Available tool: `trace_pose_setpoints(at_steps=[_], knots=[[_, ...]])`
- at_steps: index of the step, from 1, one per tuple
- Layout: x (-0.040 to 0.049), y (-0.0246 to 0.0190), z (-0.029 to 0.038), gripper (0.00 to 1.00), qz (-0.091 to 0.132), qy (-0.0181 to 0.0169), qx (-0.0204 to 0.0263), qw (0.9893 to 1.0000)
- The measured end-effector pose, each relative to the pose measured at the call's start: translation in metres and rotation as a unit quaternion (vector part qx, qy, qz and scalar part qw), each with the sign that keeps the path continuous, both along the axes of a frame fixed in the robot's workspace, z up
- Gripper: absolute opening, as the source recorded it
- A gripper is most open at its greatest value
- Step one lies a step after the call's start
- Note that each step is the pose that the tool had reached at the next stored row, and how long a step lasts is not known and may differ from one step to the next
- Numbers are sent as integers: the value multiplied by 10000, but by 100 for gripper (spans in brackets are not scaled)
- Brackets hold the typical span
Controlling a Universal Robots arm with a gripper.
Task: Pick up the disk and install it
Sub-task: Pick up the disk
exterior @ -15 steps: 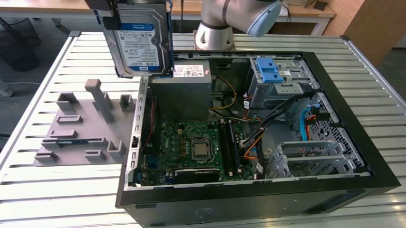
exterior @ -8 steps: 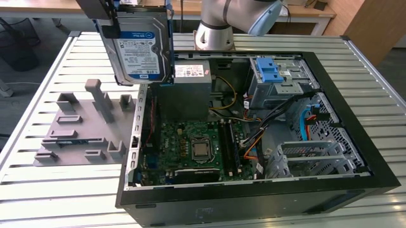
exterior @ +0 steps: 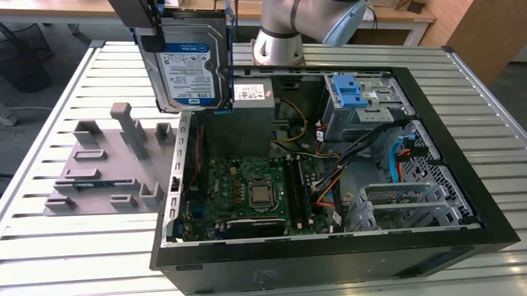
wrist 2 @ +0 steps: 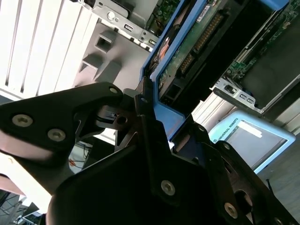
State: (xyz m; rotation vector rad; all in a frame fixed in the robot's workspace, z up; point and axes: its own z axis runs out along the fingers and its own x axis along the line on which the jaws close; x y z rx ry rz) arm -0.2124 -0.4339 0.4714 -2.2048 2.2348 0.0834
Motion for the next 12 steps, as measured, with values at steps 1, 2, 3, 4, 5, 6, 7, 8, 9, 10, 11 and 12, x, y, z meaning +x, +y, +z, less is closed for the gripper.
trace_pose_setpoints(at_steps=[1,2,3,4,5,6,7,8,9,10,11,12], knots=[[24,-1,0,37,0,0,0,10000],[50,-1,-1,37,0,0,0,10000],[83,-1,-2,37,0,0,0,10000],[119,-1,-3,37,1,0,0,10000],[160,-1,-4,37,0,0,0,10000],[200,-2,-5,37,0,0,0,10000],[241,-2,-5,37,0,0,0,10000],[286,-2,-6,37,1,0,0,10000],[331,-2,-7,37,0,0,0,10000],[374,-2,-8,37,0,0,0,10000],[417,-2,-8,37,0,0,0,10000],[462,-2,-9,37,1,0,0,10000]])
